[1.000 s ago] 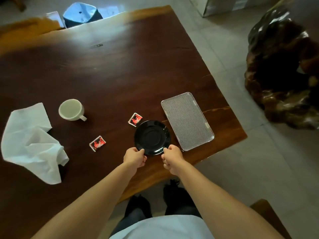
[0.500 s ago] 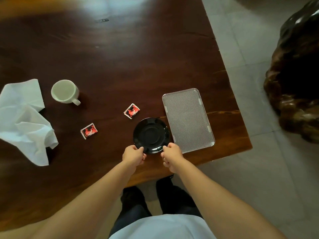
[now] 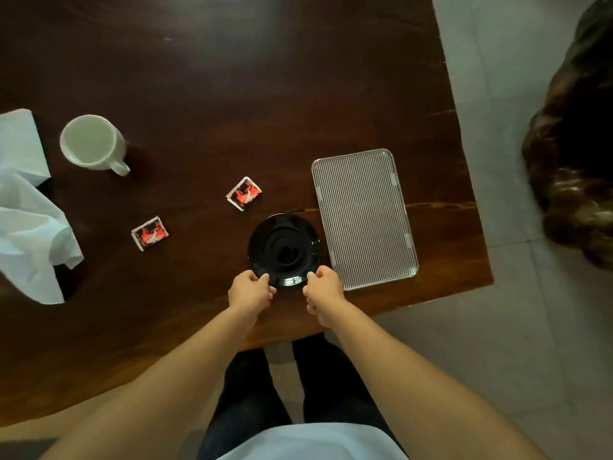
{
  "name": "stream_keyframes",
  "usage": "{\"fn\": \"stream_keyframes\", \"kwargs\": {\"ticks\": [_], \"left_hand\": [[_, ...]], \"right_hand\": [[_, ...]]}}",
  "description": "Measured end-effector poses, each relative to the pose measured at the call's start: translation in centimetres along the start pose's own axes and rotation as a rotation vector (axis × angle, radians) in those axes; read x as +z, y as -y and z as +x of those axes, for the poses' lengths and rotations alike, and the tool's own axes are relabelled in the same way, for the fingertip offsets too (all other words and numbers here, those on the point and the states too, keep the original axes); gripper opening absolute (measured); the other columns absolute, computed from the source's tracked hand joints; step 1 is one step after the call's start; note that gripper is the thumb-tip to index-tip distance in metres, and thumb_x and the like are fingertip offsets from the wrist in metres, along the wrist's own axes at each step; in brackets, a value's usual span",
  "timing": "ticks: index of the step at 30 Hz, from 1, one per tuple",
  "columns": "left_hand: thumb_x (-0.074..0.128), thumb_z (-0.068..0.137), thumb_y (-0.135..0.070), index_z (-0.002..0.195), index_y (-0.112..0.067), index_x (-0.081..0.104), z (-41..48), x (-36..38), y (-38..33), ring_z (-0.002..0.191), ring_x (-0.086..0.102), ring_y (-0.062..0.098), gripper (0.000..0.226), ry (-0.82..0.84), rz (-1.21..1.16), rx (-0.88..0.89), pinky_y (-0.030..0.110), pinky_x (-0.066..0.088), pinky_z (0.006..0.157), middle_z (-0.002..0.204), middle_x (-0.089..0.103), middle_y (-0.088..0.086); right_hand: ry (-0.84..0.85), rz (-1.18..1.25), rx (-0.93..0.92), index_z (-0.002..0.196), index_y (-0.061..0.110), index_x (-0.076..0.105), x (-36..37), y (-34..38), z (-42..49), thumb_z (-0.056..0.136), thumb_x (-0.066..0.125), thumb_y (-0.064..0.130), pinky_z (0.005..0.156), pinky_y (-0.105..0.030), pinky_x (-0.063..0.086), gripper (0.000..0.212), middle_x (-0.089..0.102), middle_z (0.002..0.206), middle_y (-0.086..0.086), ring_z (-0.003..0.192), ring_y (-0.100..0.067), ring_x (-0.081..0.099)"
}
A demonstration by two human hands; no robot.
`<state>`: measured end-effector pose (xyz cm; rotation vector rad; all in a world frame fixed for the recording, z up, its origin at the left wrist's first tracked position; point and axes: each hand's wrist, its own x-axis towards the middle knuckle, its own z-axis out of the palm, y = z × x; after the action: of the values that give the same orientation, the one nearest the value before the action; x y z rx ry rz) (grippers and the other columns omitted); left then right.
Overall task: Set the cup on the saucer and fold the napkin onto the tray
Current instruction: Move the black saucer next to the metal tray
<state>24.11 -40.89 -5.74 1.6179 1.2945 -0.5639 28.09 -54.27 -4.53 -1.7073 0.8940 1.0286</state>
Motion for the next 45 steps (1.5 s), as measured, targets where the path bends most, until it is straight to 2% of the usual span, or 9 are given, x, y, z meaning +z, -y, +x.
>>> {"fn": "stream_keyframes", "kwargs": {"ticks": [5, 10, 18, 26, 29, 32, 36, 41, 45], "left_hand": [[0.057, 0.101, -0.023, 0.082, -0.01, 0.056, 0.5, 0.1, -0.2, 0.061, 0.061, 0.018, 0.024, 0.011, 0.0, -0.001, 0.041, 0.06, 0.076, 0.071, 0.072, 0.007], [0.057, 0.102, -0.022, 0.084, -0.009, 0.056, 0.5, 0.4, -0.2, 0.061, 0.061, 0.017, 0.022, 0.013, -0.036, -0.012, 0.04, 0.06, 0.074, 0.075, 0.073, 0.009], [0.057, 0.102, -0.023, 0.085, -0.009, 0.056, 0.5, 0.3, -0.8, 0.062, 0.061, 0.017, 0.022, 0.02, -0.068, 0.014, 0.036, 0.057, 0.067, 0.077, 0.072, 0.011], [0.056, 0.103, -0.028, 0.092, -0.009, 0.065, -1.0, -0.9, -1.6, 0.062, 0.061, 0.015, 0.023, 0.042, 0.035, 0.069, 0.026, 0.051, 0.054, 0.086, 0.075, 0.008], [0.056, 0.102, -0.029, 0.1, -0.011, 0.064, -2.0, -1.9, -2.0, 0.068, 0.064, 0.018, 0.02, 0.045, 0.061, 0.095, 0.027, 0.052, 0.056, 0.09, 0.074, 0.008], [0.056, 0.102, -0.03, 0.103, -0.012, 0.06, -3.3, -3.0, -2.6, 0.072, 0.064, 0.019, 0.018, 0.01, 0.121, 0.134, 0.028, 0.053, 0.058, 0.091, 0.07, 0.008], [0.056, 0.102, -0.032, 0.101, -0.017, 0.057, -5.1, -4.6, -3.6, 0.075, 0.066, 0.018, 0.015, -0.046, 0.249, 0.204, 0.03, 0.056, 0.062, 0.09, 0.068, 0.005], [0.057, 0.101, -0.031, 0.101, -0.021, 0.055, -7.6, -7.0, -4.7, 0.082, 0.064, 0.015, 0.01, -0.115, 0.333, 0.314, 0.028, 0.049, 0.063, 0.095, 0.067, 0.002], [0.058, 0.1, -0.029, 0.106, -0.023, 0.055, -9.5, -9.2, -5.2, 0.083, 0.061, 0.011, 0.009, -0.195, 0.374, 0.371, 0.029, 0.051, 0.068, 0.095, 0.064, -0.002]], "right_hand": [[0.002, -0.02, -0.01, 0.085, 0.015, 0.04, -0.1, 0.1, 0.6, 0.107, 0.039, 0.017, 0.038, -0.022, 0.029, 0.021, 0.042, 0.085, -0.012, 0.056, -0.014, 0.032], [0.021, -0.005, -0.007, 0.087, 0.016, 0.039, -0.3, 0.4, 0.6, 0.107, 0.037, 0.017, 0.034, -0.018, 0.026, 0.02, 0.041, 0.082, -0.012, 0.052, -0.013, 0.032], [0.018, 0.006, -0.019, 0.11, 0.007, 0.05, -0.5, 0.7, 0.6, 0.107, 0.039, 0.023, 0.035, -0.02, 0.028, 0.018, 0.043, 0.078, -0.008, 0.054, -0.013, 0.033], [0.068, -0.004, -0.011, 0.09, 0.013, 0.053, -1.5, 1.3, 0.3, 0.106, 0.047, 0.028, 0.037, -0.021, 0.031, 0.023, 0.049, 0.069, -0.005, 0.048, -0.012, 0.036], [0.022, -0.039, -0.013, 0.103, 0.008, 0.058, -1.8, 1.8, -0.2, 0.104, 0.049, 0.03, 0.043, -0.026, 0.038, 0.024, 0.058, 0.087, -0.008, 0.053, -0.015, 0.045], [-0.057, -0.091, -0.084, 0.115, 0.016, 0.057, -2.0, 2.2, -1.0, 0.102, 0.049, 0.029, 0.058, -0.032, 0.053, 0.02, 0.064, 0.109, -0.013, 0.063, -0.022, 0.057], [-0.088, -0.327, -0.298, 0.096, 0.01, 0.061, -2.6, 3.5, -3.1, 0.104, 0.047, 0.03, 0.061, -0.033, 0.05, 0.025, 0.062, 0.087, -0.008, 0.069, -0.019, 0.057], [-0.085, -0.583, -0.547, 0.096, 0.01, 0.061, -2.1, 5.9, -6.1, 0.104, 0.046, 0.029, 0.061, -0.025, 0.043, 0.025, 0.061, 0.093, -0.005, 0.078, -0.016, 0.057], [-0.017, -0.683, -0.656, 0.1, 0.014, 0.059, -1.2, 7.7, -8.9, 0.101, 0.049, 0.028, 0.081, -0.038, 0.057, 0.017, 0.063, 0.102, -0.007, 0.09, -0.021, 0.061]]}}
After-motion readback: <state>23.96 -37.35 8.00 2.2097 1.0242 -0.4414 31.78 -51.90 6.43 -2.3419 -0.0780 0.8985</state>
